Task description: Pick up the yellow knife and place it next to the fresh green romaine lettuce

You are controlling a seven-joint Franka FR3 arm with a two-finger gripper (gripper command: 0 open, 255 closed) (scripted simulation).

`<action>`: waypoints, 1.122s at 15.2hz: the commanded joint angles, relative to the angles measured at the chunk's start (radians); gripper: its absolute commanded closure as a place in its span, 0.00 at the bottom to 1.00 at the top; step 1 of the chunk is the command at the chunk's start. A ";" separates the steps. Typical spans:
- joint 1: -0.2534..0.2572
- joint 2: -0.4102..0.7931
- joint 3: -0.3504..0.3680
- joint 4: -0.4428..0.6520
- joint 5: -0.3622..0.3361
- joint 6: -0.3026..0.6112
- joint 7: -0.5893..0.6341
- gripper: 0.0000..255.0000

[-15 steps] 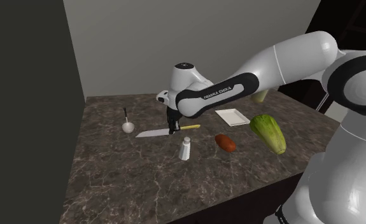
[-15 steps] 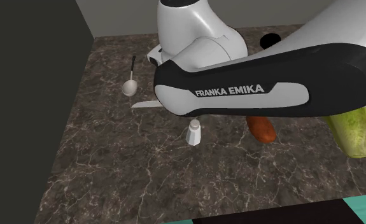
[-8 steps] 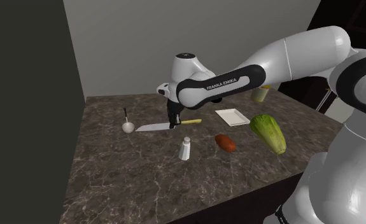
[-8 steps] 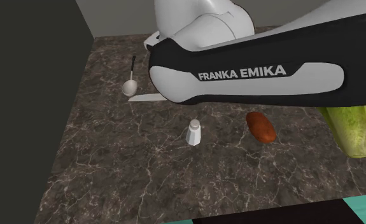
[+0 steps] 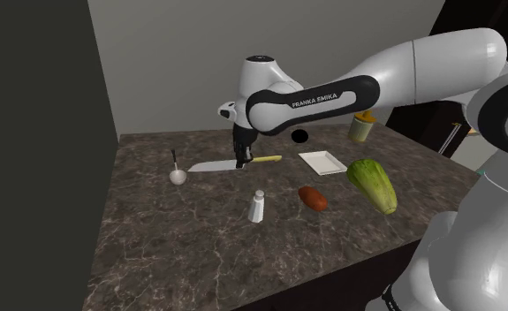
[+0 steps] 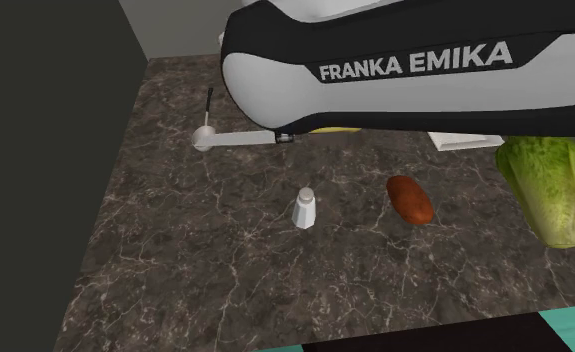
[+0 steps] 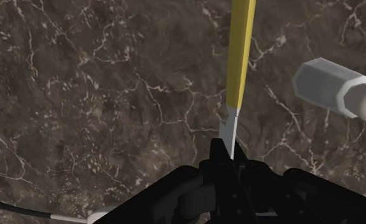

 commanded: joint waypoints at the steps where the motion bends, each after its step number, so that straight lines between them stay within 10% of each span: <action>1: -0.001 -0.009 -0.001 0.017 0.002 -0.026 -0.005 1.00; 14: 0.000 -0.038 0.000 0.154 0.011 -0.191 -0.019 1.00; 17: -0.021 -0.134 -0.023 0.041 0.017 -0.171 -0.065 1.00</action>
